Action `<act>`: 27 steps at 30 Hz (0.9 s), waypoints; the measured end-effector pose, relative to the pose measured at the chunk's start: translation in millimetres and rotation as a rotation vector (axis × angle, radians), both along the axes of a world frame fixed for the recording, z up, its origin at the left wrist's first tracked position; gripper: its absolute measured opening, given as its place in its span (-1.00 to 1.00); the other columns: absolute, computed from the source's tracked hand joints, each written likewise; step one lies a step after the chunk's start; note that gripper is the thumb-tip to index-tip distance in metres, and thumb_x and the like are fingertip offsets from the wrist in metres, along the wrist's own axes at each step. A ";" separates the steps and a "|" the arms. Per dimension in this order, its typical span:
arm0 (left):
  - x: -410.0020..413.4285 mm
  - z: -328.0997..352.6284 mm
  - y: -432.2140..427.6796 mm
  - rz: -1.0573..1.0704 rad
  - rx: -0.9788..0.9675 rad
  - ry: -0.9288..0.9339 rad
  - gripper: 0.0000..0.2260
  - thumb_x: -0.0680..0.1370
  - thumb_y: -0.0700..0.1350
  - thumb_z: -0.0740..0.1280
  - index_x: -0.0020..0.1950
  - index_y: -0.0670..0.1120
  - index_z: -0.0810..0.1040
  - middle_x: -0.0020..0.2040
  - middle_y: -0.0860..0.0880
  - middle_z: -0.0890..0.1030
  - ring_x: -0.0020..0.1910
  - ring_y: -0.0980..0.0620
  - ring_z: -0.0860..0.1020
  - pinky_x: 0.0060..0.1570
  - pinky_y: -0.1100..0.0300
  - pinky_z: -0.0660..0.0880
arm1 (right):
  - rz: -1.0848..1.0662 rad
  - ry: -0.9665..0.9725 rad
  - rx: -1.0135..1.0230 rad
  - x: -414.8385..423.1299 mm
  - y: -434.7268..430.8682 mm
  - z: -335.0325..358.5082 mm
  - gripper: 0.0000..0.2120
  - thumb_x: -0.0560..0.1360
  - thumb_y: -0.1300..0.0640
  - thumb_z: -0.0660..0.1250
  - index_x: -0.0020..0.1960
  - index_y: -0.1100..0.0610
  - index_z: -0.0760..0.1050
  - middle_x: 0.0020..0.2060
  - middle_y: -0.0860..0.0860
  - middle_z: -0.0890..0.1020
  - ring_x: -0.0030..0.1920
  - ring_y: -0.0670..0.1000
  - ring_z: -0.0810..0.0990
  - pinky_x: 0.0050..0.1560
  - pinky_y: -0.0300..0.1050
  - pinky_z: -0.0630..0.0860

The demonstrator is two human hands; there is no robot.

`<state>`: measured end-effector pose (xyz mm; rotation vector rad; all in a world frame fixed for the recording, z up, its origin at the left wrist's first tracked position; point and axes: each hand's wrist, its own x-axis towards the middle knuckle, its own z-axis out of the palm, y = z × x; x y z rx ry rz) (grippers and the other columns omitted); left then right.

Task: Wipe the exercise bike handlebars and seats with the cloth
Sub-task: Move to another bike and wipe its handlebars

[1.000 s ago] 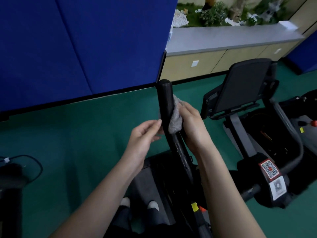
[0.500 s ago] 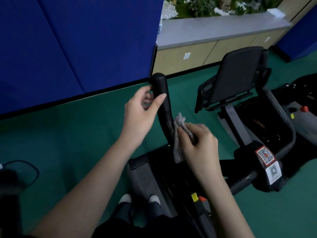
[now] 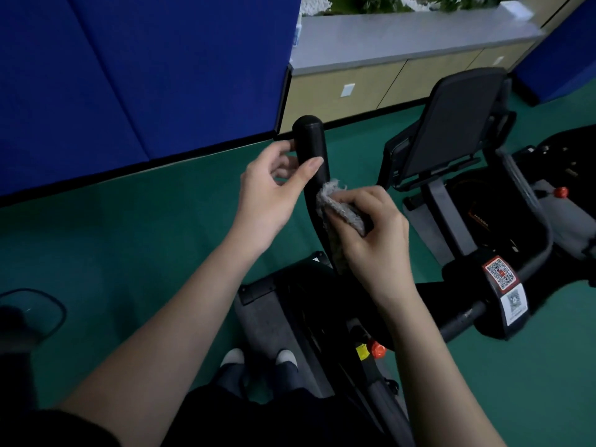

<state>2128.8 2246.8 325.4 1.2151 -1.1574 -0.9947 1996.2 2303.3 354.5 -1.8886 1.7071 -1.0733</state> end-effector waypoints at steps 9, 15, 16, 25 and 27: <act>6.5 -2.6 10.3 0.065 -0.185 -0.518 -0.46 0.56 0.11 0.28 0.46 -0.11 0.29 0.33 -0.08 0.41 0.31 0.00 0.38 0.35 0.05 0.34 | -0.146 -0.019 0.083 -14.2 25.8 -5.2 -0.92 0.49 0.19 0.38 -0.05 0.09 0.65 -0.17 -0.07 0.64 -0.12 -0.24 0.57 -0.12 -0.46 0.39; 5.7 -10.8 17.6 0.090 -0.775 -1.023 -0.74 0.60 -0.05 0.30 0.25 -0.12 0.57 0.27 -0.07 0.55 0.33 -0.03 0.37 0.29 0.01 0.28 | -0.160 -0.222 0.293 -9.4 -10.5 -9.5 -0.86 0.53 0.13 0.33 -0.19 0.01 0.59 -0.37 -0.17 0.61 -0.29 -0.23 0.53 -0.22 -0.28 0.43; 4.4 -10.9 16.8 0.055 -0.813 -1.047 -0.78 0.60 -0.06 0.29 0.18 -0.11 0.61 0.23 -0.04 0.58 0.33 -0.03 0.40 0.30 0.02 0.28 | -0.141 -0.218 0.321 -14.4 -7.4 -11.5 -0.84 0.54 0.12 0.32 -0.21 0.02 0.59 -0.40 -0.16 0.59 -0.31 -0.23 0.50 -0.25 -0.27 0.41; 6.3 -3.7 7.2 -0.183 -0.794 -1.134 -0.79 0.60 -0.07 0.25 0.03 -0.11 0.66 0.01 -0.01 0.63 0.28 -0.05 0.47 0.41 -0.02 0.18 | -0.114 -0.349 0.398 -17.2 -5.3 -10.6 -0.87 0.55 0.18 0.32 -0.14 0.10 0.61 -0.36 -0.08 0.60 -0.31 -0.14 0.52 -0.24 -0.20 0.42; 7.2 -2.2 7.1 -0.189 -0.792 -1.148 -0.78 0.60 -0.06 0.25 0.00 -0.11 0.66 0.00 0.00 0.63 0.26 -0.05 0.48 0.41 -0.02 0.18 | -0.113 -0.249 0.396 -23.1 5.3 -8.9 -0.86 0.54 0.16 0.33 -0.17 0.06 0.60 -0.38 -0.10 0.59 -0.30 -0.14 0.51 -0.23 -0.16 0.41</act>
